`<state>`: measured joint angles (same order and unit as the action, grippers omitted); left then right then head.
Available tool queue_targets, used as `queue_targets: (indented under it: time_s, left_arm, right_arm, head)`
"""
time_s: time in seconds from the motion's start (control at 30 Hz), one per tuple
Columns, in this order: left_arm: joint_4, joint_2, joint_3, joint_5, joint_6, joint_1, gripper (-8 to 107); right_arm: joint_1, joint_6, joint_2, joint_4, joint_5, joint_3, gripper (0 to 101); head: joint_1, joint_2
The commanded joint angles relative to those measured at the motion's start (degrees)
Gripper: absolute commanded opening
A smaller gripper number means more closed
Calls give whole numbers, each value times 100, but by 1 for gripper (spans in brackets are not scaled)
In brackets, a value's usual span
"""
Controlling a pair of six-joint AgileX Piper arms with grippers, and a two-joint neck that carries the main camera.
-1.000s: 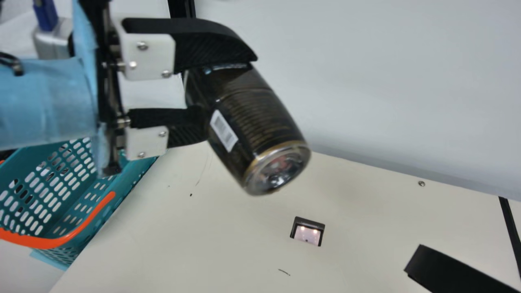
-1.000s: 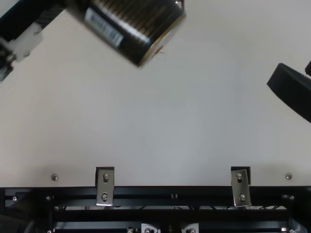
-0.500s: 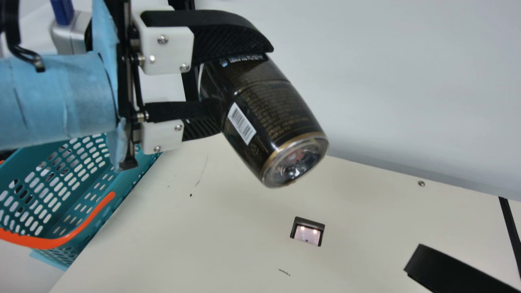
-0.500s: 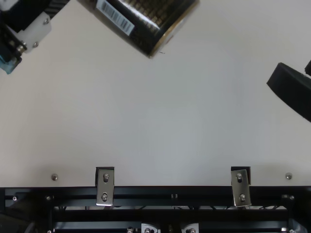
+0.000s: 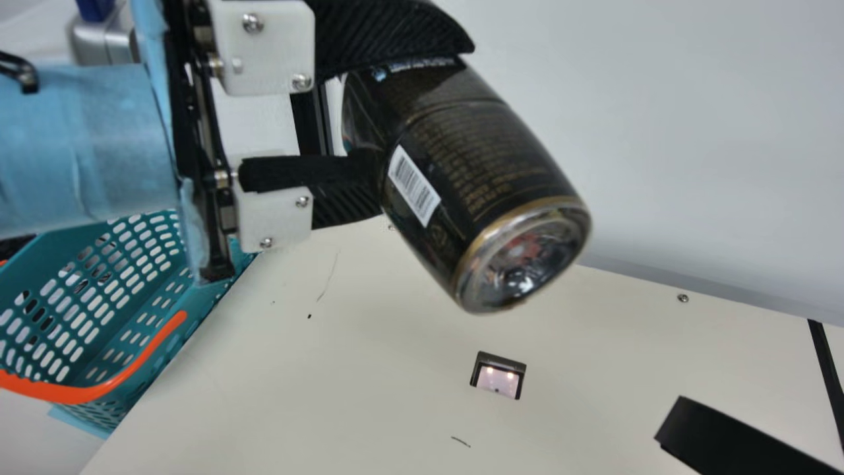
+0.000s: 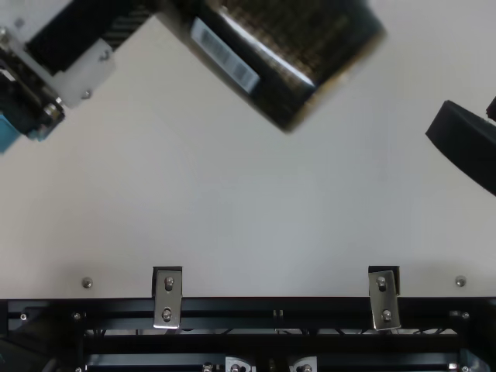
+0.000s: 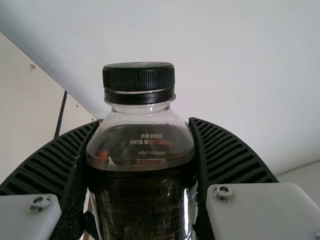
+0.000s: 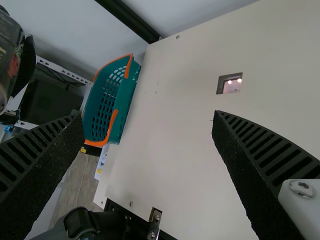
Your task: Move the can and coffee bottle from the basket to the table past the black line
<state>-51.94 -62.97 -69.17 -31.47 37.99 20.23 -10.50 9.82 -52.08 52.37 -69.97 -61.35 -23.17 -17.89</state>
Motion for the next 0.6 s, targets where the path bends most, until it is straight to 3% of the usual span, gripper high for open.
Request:
queue_targets:
  time_s: [0.0, 0.13, 0.57]
  left_arm:
    - [87, 2, -46, 88, 165, 188, 10]
    - [293, -23, -122, 254, 427, 533, 10]
    - [291, -22, -122, 235, 423, 527, 10]
  right_arm:
    - [0, 0, 0, 0, 0, 0, 101]
    - [0, 0, 0, 0, 0, 0, 101]
    - [0, 0, 0, 6, 0, 0, 101]
  head:
    - [-173, 104]
    - [-173, 104]
    - [-173, 104]
